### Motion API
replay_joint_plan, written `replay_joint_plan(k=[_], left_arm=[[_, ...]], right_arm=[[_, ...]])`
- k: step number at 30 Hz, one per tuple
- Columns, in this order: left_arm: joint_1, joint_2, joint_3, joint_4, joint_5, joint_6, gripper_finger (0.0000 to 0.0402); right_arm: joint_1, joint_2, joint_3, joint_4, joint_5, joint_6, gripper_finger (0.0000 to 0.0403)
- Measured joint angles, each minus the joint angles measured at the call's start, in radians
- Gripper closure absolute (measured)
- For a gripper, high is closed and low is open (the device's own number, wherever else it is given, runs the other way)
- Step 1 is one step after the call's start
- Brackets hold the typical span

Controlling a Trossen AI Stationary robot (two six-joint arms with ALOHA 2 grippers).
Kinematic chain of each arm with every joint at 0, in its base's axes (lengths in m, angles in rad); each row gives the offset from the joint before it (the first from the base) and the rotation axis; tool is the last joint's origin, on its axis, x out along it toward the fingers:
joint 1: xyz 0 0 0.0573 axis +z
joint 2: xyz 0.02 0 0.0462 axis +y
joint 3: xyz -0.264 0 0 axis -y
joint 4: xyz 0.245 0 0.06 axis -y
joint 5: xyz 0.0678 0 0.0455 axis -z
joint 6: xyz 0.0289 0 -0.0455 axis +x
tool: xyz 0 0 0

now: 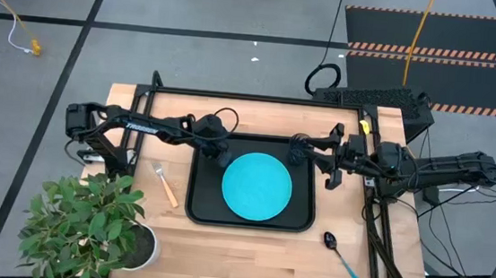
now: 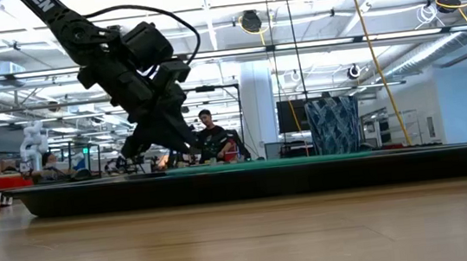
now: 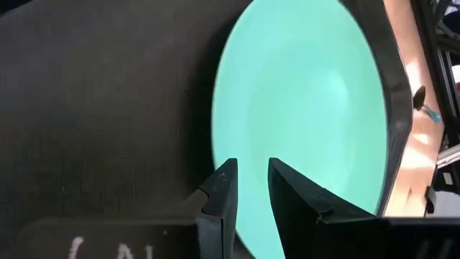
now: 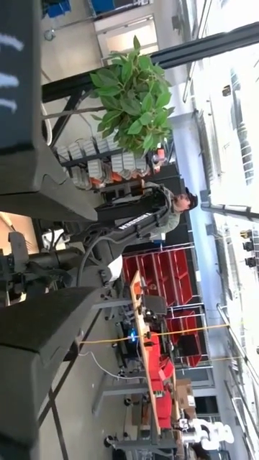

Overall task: Pick and place plate/cup/fork/spoon on tray
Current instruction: Put the light blue plate on the black serving tray to the bottom left of the blue cup

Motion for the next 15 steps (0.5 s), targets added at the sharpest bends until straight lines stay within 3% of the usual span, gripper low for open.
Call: replay_joint_plan(k=[6,9,15], left_arm=[[0.01,-0.031,0.0,-0.025,0.053,0.041,0.0321],[-0.003,-0.064,0.02,-0.175,0.058,0.121,0.0321],[-0.074,-0.093,0.114,-0.562,-0.124,0.21,0.0321]], right_arm=[[0.0,0.0,0.0,-0.014,0.0,0.0,0.0252],[0.0,0.0,0.0,-0.043,0.006,-0.031,0.0252],[0.0,0.0,0.0,-0.068,0.107,-0.081,0.0252]])
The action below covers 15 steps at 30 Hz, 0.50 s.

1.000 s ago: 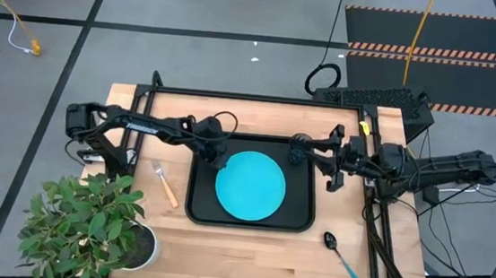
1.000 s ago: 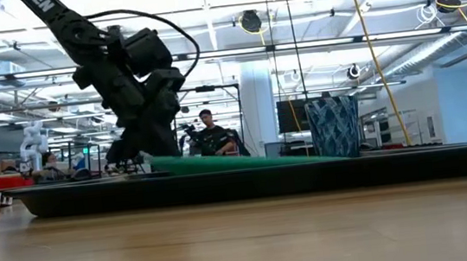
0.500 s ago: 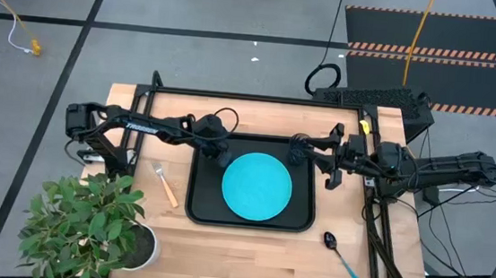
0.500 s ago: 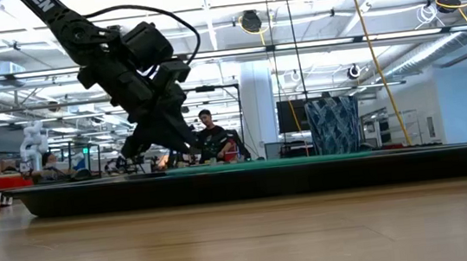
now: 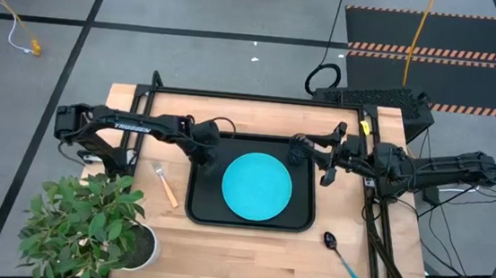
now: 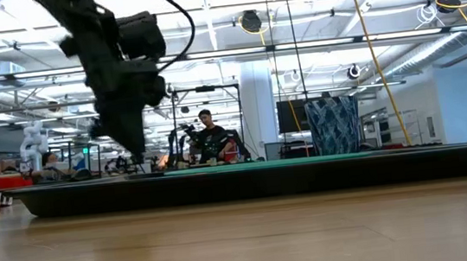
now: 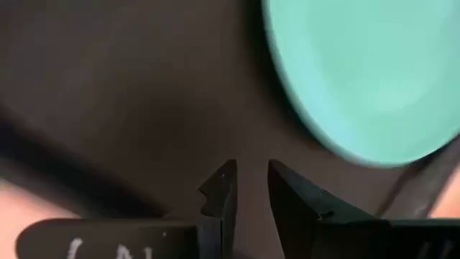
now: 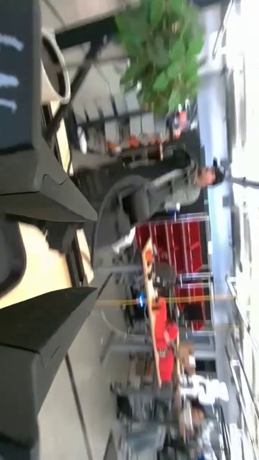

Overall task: Pick and place plate/cup/fork/spoon on tray
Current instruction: Put the light blue plate on the black serving tray to the bottom left of the blue cup

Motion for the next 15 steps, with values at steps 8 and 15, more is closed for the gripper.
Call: replay_joint_plan(k=[8,15], left_arm=[[-0.174,0.0,0.118,-0.019,-0.144,0.026,0.0321],[-0.326,0.006,0.14,0.179,-0.265,0.312,0.0321]], right_arm=[[0.0,0.0,0.0,-0.012,0.111,-0.061,0.0252],[0.0,0.0,0.004,-0.02,0.165,-0.102,0.0252]])
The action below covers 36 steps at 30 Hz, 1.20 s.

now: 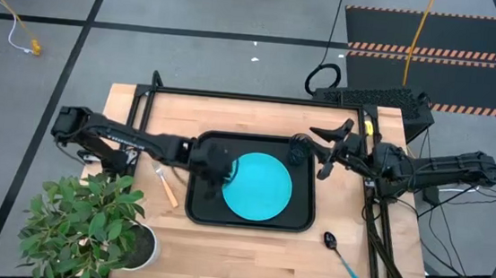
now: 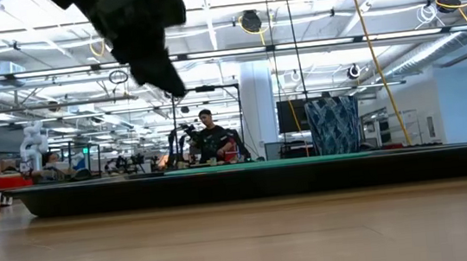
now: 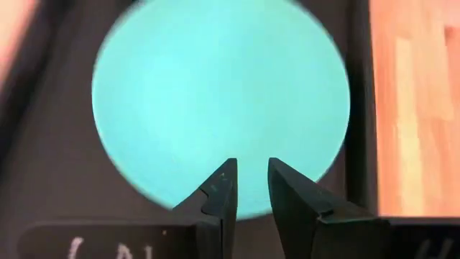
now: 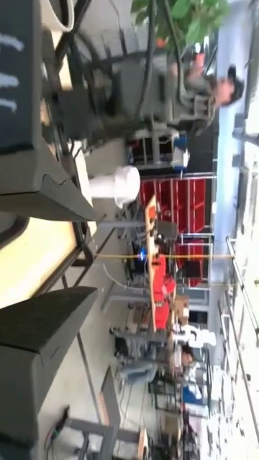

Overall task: Pick and place plate/cup/fork/spoon on tray
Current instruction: Put the light blue plate on the black serving tray to the bottom left of the blue cup

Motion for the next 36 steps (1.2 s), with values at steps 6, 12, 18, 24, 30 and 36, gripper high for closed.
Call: replay_joint_plan(k=[6,12,18,24,30,36], left_arm=[[-0.045,0.093,0.0,0.13,-0.109,0.126,0.0321],[0.005,0.24,0.0,0.172,-0.1,0.13,0.0321],[0.054,0.296,0.008,0.179,-0.1,0.139,0.0321],[0.09,0.296,0.008,0.149,-0.1,0.14,0.0321],[0.115,0.296,0.008,0.069,-0.108,0.139,0.0321],[0.124,0.296,0.008,0.065,-0.149,0.139,0.0321]], right_arm=[[0.0,0.0,0.004,-0.003,0.021,-0.004,0.0252],[0.0,0.0,0.004,-0.001,0.021,-0.003,0.0252],[0.0,0.0,0.004,-0.011,0.021,-0.001,0.0252],[0.0,0.0,0.004,-0.025,0.021,0.004,0.0252],[0.0,0.0,0.004,-0.025,0.021,0.011,0.0252],[0.0,0.0,0.004,-0.022,0.021,0.012,0.0252]])
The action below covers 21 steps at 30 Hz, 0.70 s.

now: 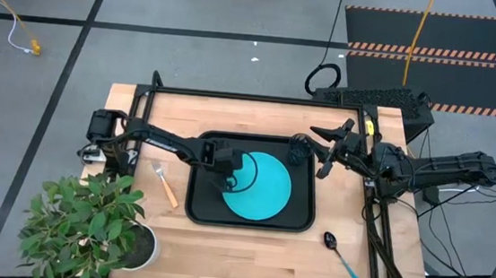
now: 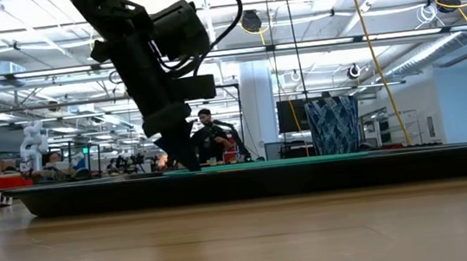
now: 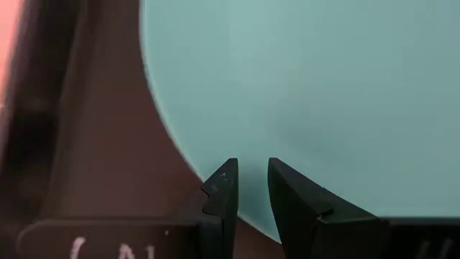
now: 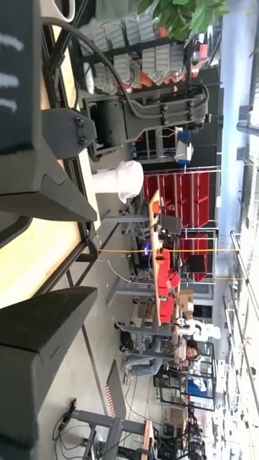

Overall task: Pick and place plate/cup/fork/spoon on tray
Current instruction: Put the light blue plate on the black serving tray to the bottom left of the blue cup, then put the orange fork on the black serving tray to the left of the light blue plate

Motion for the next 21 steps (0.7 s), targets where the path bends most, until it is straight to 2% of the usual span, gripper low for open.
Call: replay_joint_plan(k=[4,14,18,21], left_arm=[[0.002,0.0,0.0,0.0,-0.051,0.0,0.0321],[0.002,0.0,0.0,-0.004,-0.056,-0.044,0.0321],[-0.012,-0.067,-0.001,-0.055,-0.034,-0.104,0.0321],[-0.031,-0.146,0.0,-0.168,-0.038,-0.156,0.0321]], right_arm=[[0.0,0.0,0.0,0.0,0.0,0.007,0.0252],[0.0,0.0,0.0,0.0,0.0,0.007,0.0252],[0.0,0.0,0.0,-0.001,0.0,0.007,0.0252],[0.0,0.0,0.0,-0.005,0.0,0.008,0.0252]])
